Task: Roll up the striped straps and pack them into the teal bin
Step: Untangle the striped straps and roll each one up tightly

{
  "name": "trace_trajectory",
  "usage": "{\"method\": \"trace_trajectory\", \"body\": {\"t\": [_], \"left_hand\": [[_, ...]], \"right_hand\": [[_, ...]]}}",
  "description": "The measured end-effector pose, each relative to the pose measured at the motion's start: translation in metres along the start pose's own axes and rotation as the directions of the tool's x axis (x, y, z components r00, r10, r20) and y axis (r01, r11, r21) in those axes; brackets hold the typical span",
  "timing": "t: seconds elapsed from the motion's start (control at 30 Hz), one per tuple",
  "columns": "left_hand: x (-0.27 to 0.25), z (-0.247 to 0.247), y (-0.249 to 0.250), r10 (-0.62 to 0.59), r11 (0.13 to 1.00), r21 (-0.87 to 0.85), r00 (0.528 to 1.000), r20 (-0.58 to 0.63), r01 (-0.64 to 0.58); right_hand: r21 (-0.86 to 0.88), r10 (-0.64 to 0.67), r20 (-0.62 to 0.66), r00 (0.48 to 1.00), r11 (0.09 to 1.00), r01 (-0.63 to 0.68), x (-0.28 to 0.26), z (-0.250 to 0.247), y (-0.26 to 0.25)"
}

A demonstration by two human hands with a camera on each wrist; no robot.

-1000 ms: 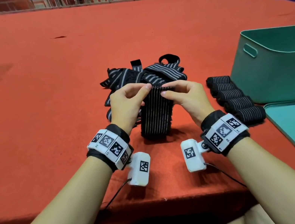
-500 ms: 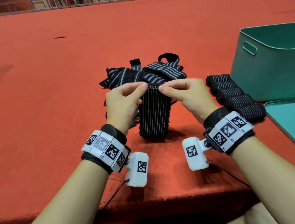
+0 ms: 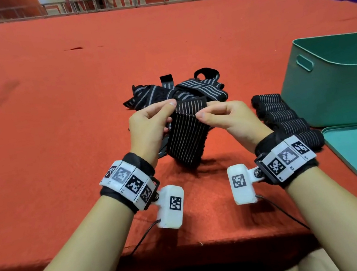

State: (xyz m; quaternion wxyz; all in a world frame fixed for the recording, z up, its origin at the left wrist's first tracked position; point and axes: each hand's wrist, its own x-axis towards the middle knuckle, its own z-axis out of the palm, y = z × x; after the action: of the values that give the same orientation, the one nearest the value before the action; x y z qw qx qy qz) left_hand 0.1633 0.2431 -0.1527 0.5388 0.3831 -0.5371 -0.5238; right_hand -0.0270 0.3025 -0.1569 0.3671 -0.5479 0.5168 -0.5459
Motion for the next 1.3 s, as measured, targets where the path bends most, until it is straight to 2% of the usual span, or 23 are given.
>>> {"method": "trace_trajectory", "body": {"t": [0.1, 0.17, 0.27, 0.33, 0.43, 0.47, 0.5, 0.57, 0.6, 0.67, 0.77, 0.83, 0.9, 0.97, 1.0, 1.07, 1.1, 1.17, 1.2, 1.23, 1.3], "left_hand": [[0.007, -0.004, 0.0, -0.04, 0.998, -0.06, 0.996, -0.078, 0.035], [0.01, -0.009, -0.001, -0.032, 0.996, -0.091, 0.993, -0.118, 0.021], [0.014, -0.016, -0.003, -0.031, 0.998, -0.058, 0.987, -0.158, 0.022], [0.018, -0.022, -0.007, -0.115, 0.993, -0.003, 0.977, -0.182, 0.116], [0.023, -0.029, -0.017, -0.289, 0.937, 0.162, 0.947, -0.144, 0.31], [0.026, -0.032, -0.025, -0.318, 0.917, 0.207, 0.939, -0.134, 0.34], [0.028, -0.034, -0.032, -0.317, 0.909, 0.24, 0.94, -0.131, 0.34], [0.037, -0.039, -0.051, -0.253, 0.898, 0.33, 0.956, -0.151, 0.29], [0.043, -0.042, -0.06, -0.216, 0.86, 0.435, 0.963, -0.162, 0.266], [0.051, -0.045, -0.071, -0.18, 0.689, 0.693, 0.976, -0.12, 0.212], [0.06, -0.048, -0.081, -0.263, 0.492, 0.853, 0.964, -0.046, 0.175], [0.065, -0.052, -0.084, -0.273, 0.424, 0.889, 0.96, -0.054, 0.171], [0.064, -0.053, -0.081, -0.199, 0.396, 0.906, 0.977, -0.071, 0.147], [0.058, -0.048, -0.074, -0.077, 0.422, 0.905, 0.997, -0.014, 0.045], [0.055, -0.043, -0.071, -0.012, 0.473, 0.88, 0.999, 0.053, -0.041], [0.045, -0.027, -0.062, 0.057, 0.648, 0.735, 0.975, 0.214, -0.2], [0.039, -0.017, -0.057, 0.042, 0.752, 0.619, 0.954, 0.298, -0.226], [0.024, 0.007, -0.046, -0.028, 0.905, 0.393, 0.9, 0.435, -0.162], [0.02, 0.019, -0.043, -0.053, 0.937, 0.33, 0.883, 0.467, -0.118], [0.017, 0.03, -0.044, -0.054, 0.953, 0.287, 0.883, 0.467, -0.094], [0.02, 0.043, -0.05, -0.04, 0.955, 0.288, 0.933, 0.358, -0.069]], "right_hand": [[0.056, 0.019, 0.049, 0.999, 0.998, -0.021, 0.0, -0.006, 0.004], [0.114, 0.017, 0.033, 0.999, 0.993, -0.021, -0.002, -0.009, 0.003], [0.266, 0.066, -0.093, 0.993, 0.963, -0.039, -0.003, -0.014, 0.0], [0.35, 0.116, -0.227, 0.967, 0.936, -0.03, -0.003, -0.018, 0.0], [0.462, 0.174, -0.471, 0.865, 0.884, 0.074, 0.001, -0.029, 0.003], [0.468, 0.17, -0.525, 0.834, 0.876, 0.116, 0.003, -0.033, 0.004], [0.458, 0.159, -0.552, 0.819, 0.878, 0.138, 0.004, -0.036, 0.004], [0.398, 0.128, -0.547, 0.827, 0.909, 0.123, 0.004, -0.039, 0.002], [0.359, 0.114, -0.533, 0.839, 0.928, 0.102, 0.002, -0.037, 0.001], [0.297, 0.093, -0.492, 0.866, 0.953, 0.066, -0.001, -0.033, -0.005], [0.255, 0.071, -0.441, 0.895, 0.966, 0.049, -0.005, -0.027, -0.01], [0.262, 0.067, -0.477, 0.877, 0.963, 0.069, -0.006, -0.03, -0.009], [0.307, 0.082, -0.57, 0.817, 0.944, 0.12, -0.004, -0.038, -0.009], [0.316, 0.104, -0.631, 0.769, 0.939, 0.132, 0.001, -0.046, -0.005], [0.298, 0.108, -0.63, 0.769, 0.948, 0.111, 0.005, -0.047, -0.001], [0.227, 0.104, -0.592, 0.799, 0.973, 0.041, 0.011, -0.043, 0.011], [0.183, 0.099, -0.579, 0.809, 0.983, 0.01, 0.014, -0.039, 0.018], [0.119, 0.106, -0.556, 0.825, 0.992, -0.047, 0.02, -0.026, 0.029], [0.113, 0.129, -0.533, 0.836, 0.99, -0.081, 0.024, -0.02, 0.035], [0.123, 0.163, -0.494, 0.854, 0.985, -0.117, 0.026, -0.013, 0.041], [0.153, 0.244, -0.381, 0.892, 0.968, -0.199, 0.029, -0.002, 0.049]]}}
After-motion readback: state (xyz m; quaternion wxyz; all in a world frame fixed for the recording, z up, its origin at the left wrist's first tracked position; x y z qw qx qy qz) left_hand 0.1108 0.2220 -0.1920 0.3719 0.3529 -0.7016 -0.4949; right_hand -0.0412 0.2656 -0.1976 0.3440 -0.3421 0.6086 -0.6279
